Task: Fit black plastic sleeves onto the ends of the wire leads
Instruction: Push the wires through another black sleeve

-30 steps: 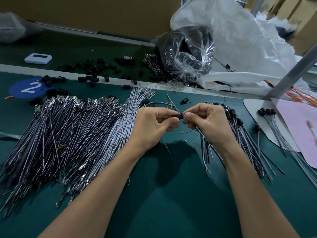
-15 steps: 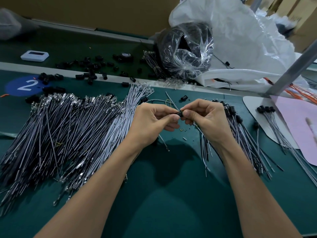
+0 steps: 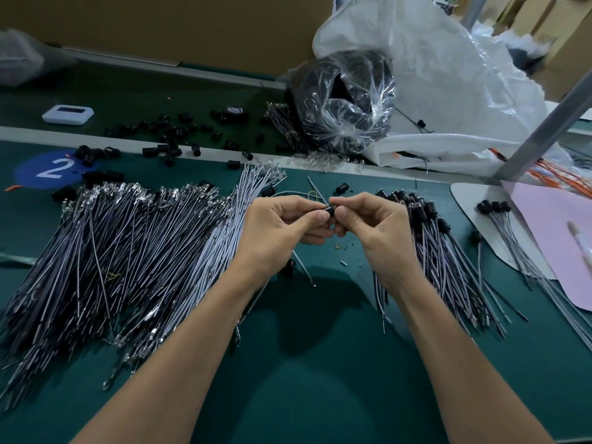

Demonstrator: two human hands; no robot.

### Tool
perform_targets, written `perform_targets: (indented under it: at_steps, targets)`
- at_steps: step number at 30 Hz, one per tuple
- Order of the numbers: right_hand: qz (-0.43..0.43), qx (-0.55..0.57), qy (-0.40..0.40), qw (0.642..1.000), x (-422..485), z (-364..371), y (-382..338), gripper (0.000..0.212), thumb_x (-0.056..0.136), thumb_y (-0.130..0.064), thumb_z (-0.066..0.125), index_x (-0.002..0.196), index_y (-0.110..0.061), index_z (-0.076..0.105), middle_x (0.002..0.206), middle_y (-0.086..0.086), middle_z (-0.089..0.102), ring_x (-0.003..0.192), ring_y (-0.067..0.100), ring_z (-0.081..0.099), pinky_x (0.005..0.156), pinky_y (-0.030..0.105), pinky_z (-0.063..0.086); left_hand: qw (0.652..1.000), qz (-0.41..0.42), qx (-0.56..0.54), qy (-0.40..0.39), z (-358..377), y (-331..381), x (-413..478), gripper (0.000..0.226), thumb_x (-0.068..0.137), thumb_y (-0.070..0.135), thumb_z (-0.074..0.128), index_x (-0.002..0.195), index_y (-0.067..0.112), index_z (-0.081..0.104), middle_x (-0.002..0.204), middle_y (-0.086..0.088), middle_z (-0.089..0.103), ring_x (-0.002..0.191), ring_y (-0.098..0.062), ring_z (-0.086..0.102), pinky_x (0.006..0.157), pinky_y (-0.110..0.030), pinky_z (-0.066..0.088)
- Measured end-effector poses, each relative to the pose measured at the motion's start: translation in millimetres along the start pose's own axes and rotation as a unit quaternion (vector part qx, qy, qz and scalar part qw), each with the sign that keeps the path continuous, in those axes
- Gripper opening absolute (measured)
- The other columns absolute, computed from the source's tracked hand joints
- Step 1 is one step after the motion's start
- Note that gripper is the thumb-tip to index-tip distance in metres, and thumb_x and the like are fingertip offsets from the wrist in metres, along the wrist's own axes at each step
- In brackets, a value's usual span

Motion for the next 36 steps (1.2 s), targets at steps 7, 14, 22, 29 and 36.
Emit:
perform_targets:
  at_steps: [7, 14, 22, 29, 36]
  targets:
    - [0.024, 0.032, -0.014, 0.999, -2, -1, 7, 0.020, 0.080, 0.009, 0.066, 0.087, -0.010, 0.071, 0.065, -0.001, 0.071, 0.057, 0.008, 0.063, 0.062, 0.019, 0.052, 0.999, -0.011, -0.002, -0.040, 3, -1, -2, 0.017, 0.087, -0.006, 0.063, 0.091, 0.008, 0.072, 0.071, -0.004, 0.075, 0.065, -0.019, 0.074, 0.057, -0.021, 0.056]
    - [0.016, 0.046, -0.018, 0.999, -3, 1, 5, 0.011, 0.078, -0.005, 0.068, 0.088, -0.009, 0.073, 0.073, 0.000, 0.073, 0.061, 0.010, 0.063, 0.064, 0.021, 0.053, 0.999, -0.010, -0.014, -0.046, 3, -1, -3, 0.010, 0.081, 0.011, 0.068, 0.090, 0.012, 0.073, 0.075, -0.006, 0.076, 0.068, -0.020, 0.074, 0.057, -0.022, 0.057]
    - [0.025, 0.194, 0.020, 0.981, 2, -63, -25, 0.020, 0.089, -0.022, 0.058, 0.087, -0.019, 0.077, 0.091, 0.000, 0.075, 0.083, 0.013, 0.070, 0.073, 0.023, 0.057, 0.995, -0.038, -0.075, -0.055, -3, 2, -2, 0.043, 0.084, 0.052, 0.058, 0.103, 0.016, 0.072, 0.082, -0.015, 0.075, 0.063, -0.021, 0.071, 0.051, -0.023, 0.054]
    - [0.084, 0.015, 0.192, 0.978, 2, -229, -26, 0.026, 0.095, -0.018, 0.057, 0.118, -0.009, 0.064, 0.093, -0.010, 0.066, 0.084, 0.003, 0.061, 0.089, 0.020, 0.051, 0.988, 0.000, -0.087, 0.128, -40, 12, -1, 0.045, 0.093, 0.048, 0.049, 0.093, 0.010, 0.072, 0.069, -0.009, 0.072, 0.050, -0.017, 0.062, 0.047, -0.021, 0.045]
    - [0.126, -0.370, 0.099, 0.915, -6, -190, -11, 0.026, 0.092, -0.021, 0.064, 0.116, -0.013, 0.067, 0.083, 0.003, 0.073, 0.069, 0.013, 0.065, 0.066, 0.020, 0.053, 0.978, 0.003, -0.077, 0.196, -52, 15, -5, 0.043, 0.100, 0.041, 0.046, 0.080, 0.013, 0.073, 0.062, -0.005, 0.069, 0.049, -0.017, 0.060, 0.050, -0.024, 0.045]
Point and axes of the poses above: each hand's wrist, its own x-axis towards the middle knuckle, its own z-axis out of the palm, y = z × x, the point moved 9 cm from there along x, towards the middle knuckle
